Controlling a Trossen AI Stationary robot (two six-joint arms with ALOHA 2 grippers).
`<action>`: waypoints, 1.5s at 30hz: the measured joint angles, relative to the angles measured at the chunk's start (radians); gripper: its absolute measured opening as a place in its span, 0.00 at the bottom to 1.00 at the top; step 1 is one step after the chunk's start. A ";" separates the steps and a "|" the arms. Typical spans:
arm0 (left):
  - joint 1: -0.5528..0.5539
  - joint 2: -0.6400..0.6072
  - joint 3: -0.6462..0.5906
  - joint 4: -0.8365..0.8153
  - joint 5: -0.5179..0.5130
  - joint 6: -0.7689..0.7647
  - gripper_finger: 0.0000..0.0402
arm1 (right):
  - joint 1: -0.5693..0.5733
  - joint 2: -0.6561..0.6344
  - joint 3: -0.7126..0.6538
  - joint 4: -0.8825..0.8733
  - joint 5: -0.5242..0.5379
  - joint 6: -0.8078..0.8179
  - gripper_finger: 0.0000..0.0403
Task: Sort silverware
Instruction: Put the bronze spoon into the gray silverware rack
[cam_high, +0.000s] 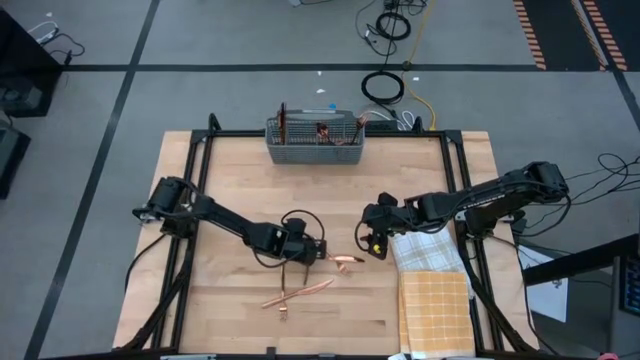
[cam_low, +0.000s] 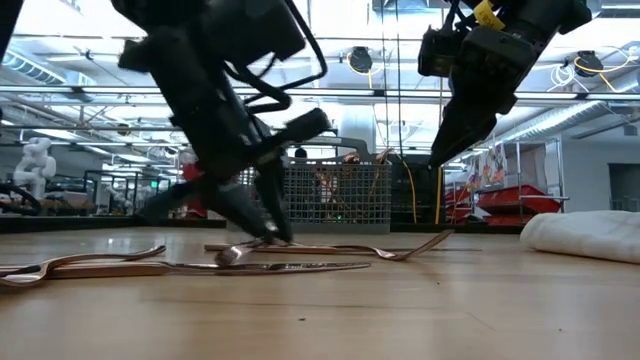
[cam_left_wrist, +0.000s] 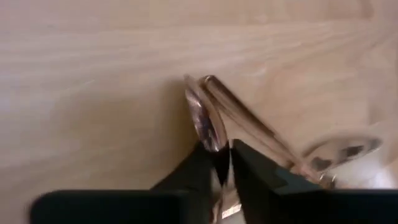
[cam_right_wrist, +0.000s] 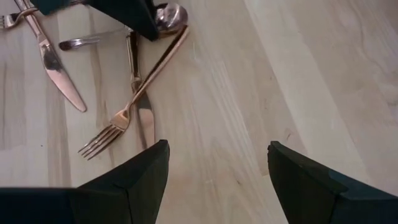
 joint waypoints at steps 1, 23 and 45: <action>0.001 0.009 0.000 0.019 -0.014 0.001 0.12 | 0.001 0.000 0.000 0.000 0.000 0.002 0.64; 0.006 -0.189 0.024 0.059 -0.398 0.210 0.02 | 0.001 0.000 0.000 -0.001 0.057 0.045 0.64; 0.494 -0.171 0.035 1.226 -0.579 1.793 0.02 | 0.012 0.000 0.000 -0.058 0.112 0.154 0.64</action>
